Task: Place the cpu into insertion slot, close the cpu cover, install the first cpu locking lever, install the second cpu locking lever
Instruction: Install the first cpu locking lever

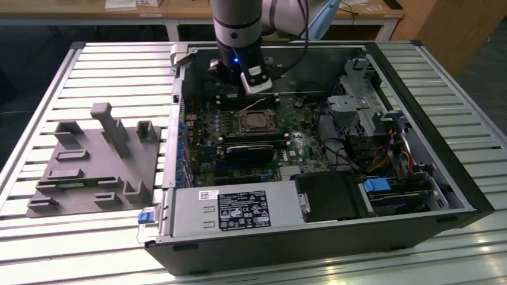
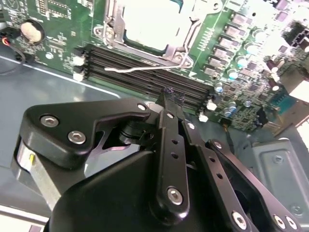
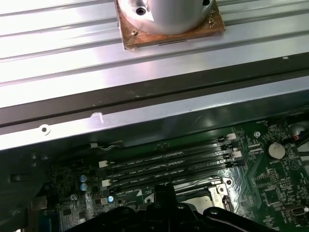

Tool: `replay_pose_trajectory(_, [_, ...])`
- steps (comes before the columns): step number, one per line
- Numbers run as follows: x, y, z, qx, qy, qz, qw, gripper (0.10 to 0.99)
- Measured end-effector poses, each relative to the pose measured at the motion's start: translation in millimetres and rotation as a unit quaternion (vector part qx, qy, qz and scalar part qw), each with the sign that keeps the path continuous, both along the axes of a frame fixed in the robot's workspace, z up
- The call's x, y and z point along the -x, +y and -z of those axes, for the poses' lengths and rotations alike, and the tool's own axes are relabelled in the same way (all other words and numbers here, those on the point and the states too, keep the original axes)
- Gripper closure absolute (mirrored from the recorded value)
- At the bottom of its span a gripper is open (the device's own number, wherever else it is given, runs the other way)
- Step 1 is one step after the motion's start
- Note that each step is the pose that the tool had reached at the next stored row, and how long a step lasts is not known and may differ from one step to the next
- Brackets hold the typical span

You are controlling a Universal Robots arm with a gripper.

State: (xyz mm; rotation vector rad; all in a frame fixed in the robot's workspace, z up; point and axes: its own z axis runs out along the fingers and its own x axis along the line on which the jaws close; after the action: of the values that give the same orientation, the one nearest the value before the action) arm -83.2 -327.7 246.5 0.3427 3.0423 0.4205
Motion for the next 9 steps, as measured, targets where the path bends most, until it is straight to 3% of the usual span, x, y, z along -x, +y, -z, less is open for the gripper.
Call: replay_pose_trajectory(9, [-9.5, -0.1, 0.0, 0.0, 0.0, 0.0, 1.0, 0.98])
